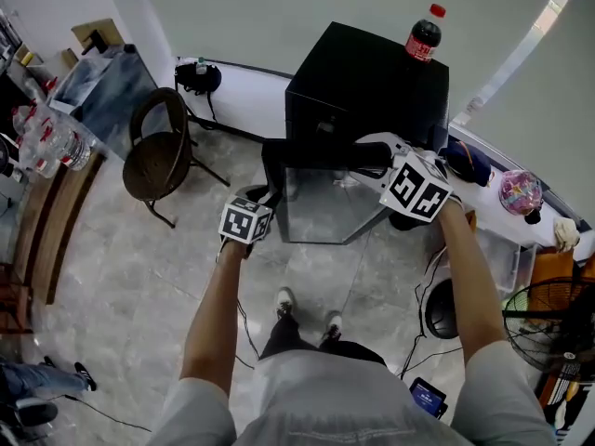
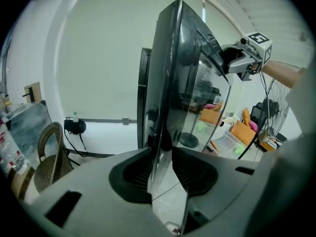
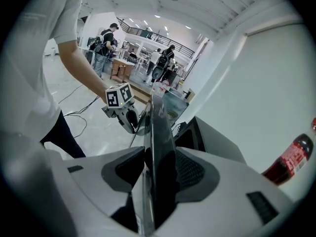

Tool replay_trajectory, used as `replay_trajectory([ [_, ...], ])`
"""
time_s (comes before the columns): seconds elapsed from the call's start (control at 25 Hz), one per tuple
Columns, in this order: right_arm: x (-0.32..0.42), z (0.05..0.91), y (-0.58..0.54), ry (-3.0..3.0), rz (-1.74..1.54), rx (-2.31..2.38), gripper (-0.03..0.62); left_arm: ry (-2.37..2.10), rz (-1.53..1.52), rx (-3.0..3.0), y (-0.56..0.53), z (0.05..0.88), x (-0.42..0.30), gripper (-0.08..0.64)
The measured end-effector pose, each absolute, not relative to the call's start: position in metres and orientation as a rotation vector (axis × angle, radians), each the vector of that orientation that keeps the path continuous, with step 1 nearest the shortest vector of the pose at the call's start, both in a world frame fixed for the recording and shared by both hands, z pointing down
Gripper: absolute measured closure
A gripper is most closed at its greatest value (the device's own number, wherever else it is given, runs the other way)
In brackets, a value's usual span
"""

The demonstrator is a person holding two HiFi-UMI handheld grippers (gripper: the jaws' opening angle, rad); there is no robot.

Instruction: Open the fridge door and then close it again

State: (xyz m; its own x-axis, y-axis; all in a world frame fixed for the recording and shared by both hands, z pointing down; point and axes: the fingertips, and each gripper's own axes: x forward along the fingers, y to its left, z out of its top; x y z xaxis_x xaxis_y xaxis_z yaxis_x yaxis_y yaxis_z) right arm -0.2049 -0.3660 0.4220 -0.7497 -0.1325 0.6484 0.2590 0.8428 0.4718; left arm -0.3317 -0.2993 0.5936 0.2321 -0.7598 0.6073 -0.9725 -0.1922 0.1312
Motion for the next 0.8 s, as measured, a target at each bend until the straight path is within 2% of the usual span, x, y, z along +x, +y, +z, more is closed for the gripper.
replay_trajectory([
  [0.8, -0.17, 0.42, -0.311, -2.31, -0.899, -0.4, 0.396, -1.821, 0.424, 1.791, -0.207, 0.59, -0.271, 0.451],
])
